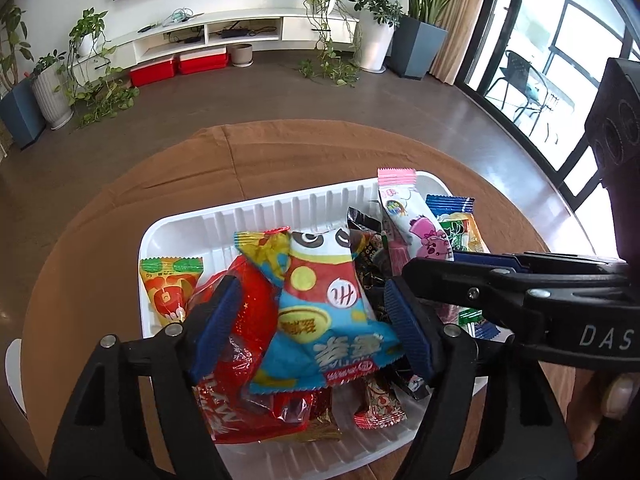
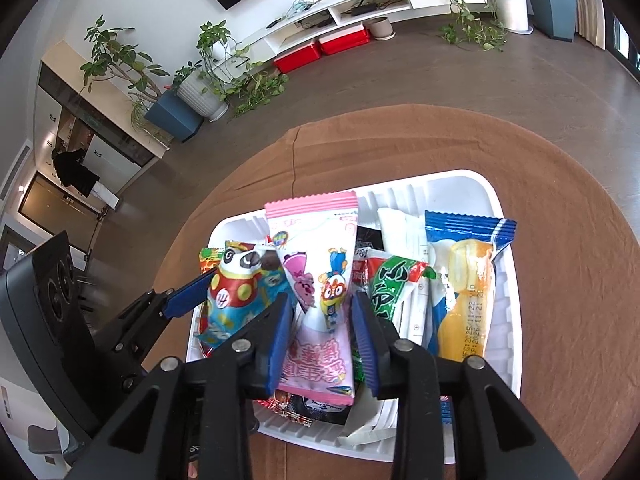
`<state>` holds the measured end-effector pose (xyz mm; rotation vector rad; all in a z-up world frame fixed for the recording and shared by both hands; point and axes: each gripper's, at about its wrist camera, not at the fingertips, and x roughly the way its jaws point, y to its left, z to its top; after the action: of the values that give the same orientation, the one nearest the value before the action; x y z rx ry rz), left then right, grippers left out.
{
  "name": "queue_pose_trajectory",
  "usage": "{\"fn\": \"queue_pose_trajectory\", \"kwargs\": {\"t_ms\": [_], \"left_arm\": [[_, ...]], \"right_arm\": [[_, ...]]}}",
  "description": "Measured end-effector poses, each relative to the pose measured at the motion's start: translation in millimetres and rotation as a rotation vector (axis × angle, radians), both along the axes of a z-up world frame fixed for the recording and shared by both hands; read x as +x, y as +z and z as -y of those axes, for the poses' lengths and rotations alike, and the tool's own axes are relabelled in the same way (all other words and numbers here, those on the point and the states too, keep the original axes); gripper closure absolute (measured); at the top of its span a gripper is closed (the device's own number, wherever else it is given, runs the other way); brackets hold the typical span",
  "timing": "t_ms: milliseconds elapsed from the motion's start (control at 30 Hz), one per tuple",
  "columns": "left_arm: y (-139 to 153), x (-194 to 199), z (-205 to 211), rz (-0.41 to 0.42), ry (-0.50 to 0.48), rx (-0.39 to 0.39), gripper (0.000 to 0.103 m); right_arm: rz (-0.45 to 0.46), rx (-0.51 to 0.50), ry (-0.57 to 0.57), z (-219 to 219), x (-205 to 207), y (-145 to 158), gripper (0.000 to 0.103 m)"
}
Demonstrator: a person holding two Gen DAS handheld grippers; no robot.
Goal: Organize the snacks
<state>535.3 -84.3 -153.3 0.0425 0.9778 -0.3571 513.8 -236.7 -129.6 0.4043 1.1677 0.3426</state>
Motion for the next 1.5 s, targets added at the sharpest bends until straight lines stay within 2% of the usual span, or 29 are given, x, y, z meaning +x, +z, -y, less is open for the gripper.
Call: {"fn": "queue_pose_trajectory", "kwargs": {"t_ms": [233,300,400,567,633,767,867,933,1000,1067,1167,1333,1400,1500], "left_arm": [[7,-15,0,0.025,-0.007,0.016,0.018],[12,-22,-1,0.042,0.0,0.029,0.011],[23,-36,-5,0.071,0.013,0.027,0.002],[52,-70,-15,0.163,0.034,-0.007,0.0],[65,-90,-16,0.227,0.028,-0.007,0.0],[94,-139,-11,0.362,0.014,0.022,0.0],[112,-183,-8,0.474,0.023,0.037,0.0],[124,-214,-9,0.54,0.06,0.038,0.0],[133,-248,-8,0.591,0.154,0.074,0.0],[139,-272,-7,0.606,0.229,0.102,0.0],[143,-298,-8,0.577,0.235,0.089,0.0],[140,-334,-11,0.536,0.278,0.091,0.0],[139,-349,-15,0.527,0.3,0.068,0.0],[134,-363,-19,0.495,0.34,0.1,0.0]], "right_arm": [[0.028,0.011,-0.007,3,-4,10,0.063],[0.043,0.007,-0.006,3,-8,16,0.059],[0.062,0.012,-0.017,7,-16,26,0.048],[0.145,0.04,-0.052,13,-39,55,0.024],[0.209,0.051,-0.065,17,-55,71,0.015],[0.361,0.059,-0.083,24,-93,100,0.007],[0.528,0.062,-0.144,37,-135,128,0.001],[0.643,0.048,-0.187,41,-162,147,0.0],[0.79,0.018,-0.236,46,-196,169,0.0],[0.917,0.003,-0.277,51,-229,187,0.0],[1.04,0.002,-0.313,58,-272,207,0.0],[1.109,-0.05,-0.384,68,-323,226,0.0],[1.098,-0.071,-0.397,69,-340,227,0.0],[1.045,-0.134,-0.39,65,-356,219,0.0]]}}
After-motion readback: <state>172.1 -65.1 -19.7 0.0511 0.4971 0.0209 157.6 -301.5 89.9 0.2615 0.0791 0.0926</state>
